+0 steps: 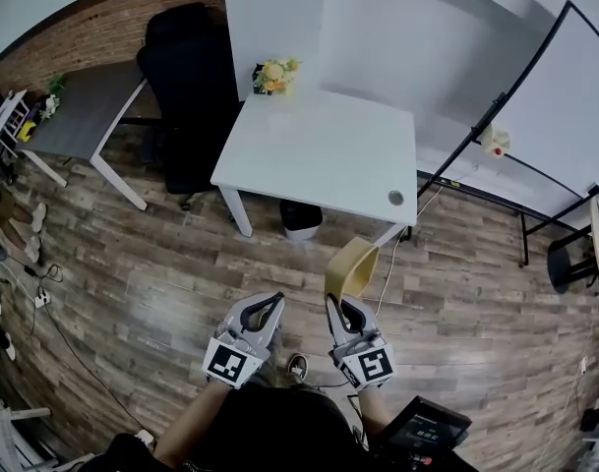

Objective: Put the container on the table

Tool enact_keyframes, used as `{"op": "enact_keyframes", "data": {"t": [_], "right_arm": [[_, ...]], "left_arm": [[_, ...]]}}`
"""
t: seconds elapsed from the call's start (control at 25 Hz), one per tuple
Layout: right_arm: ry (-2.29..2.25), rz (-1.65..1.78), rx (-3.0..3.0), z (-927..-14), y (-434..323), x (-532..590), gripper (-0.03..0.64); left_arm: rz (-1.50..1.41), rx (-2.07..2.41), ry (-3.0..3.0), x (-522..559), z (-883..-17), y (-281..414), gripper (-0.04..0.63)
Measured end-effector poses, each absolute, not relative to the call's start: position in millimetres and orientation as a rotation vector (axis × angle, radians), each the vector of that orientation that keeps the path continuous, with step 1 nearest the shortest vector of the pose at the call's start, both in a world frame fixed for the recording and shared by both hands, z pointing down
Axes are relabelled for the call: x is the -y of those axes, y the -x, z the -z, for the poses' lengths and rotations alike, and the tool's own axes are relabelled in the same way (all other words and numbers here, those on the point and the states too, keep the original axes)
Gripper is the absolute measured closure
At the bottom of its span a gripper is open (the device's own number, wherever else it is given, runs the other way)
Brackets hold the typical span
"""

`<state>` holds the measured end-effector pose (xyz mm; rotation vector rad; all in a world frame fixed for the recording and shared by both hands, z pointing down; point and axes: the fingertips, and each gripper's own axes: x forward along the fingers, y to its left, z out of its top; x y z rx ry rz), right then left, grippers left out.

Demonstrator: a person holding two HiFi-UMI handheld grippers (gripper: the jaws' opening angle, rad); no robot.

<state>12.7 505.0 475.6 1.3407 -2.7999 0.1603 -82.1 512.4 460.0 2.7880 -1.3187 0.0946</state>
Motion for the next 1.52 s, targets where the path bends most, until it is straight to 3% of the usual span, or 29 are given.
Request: {"op": "enact_keyframes", "data": {"t": [0.68,1.52], "right_arm": [[-1.425,-0.121,2.632,-473.3,32.0,-342.4,0.597],[-1.292,-0.262,2.703,-518.7,-75.4,-92.8,0.595]], "left_arm": [[-0.026,1.156,-2.828,-324.2,-465.9,123.0,0.594],[-0.194,1.228,-2.785,-107.3,-479.6,7.3,0.594]]}}
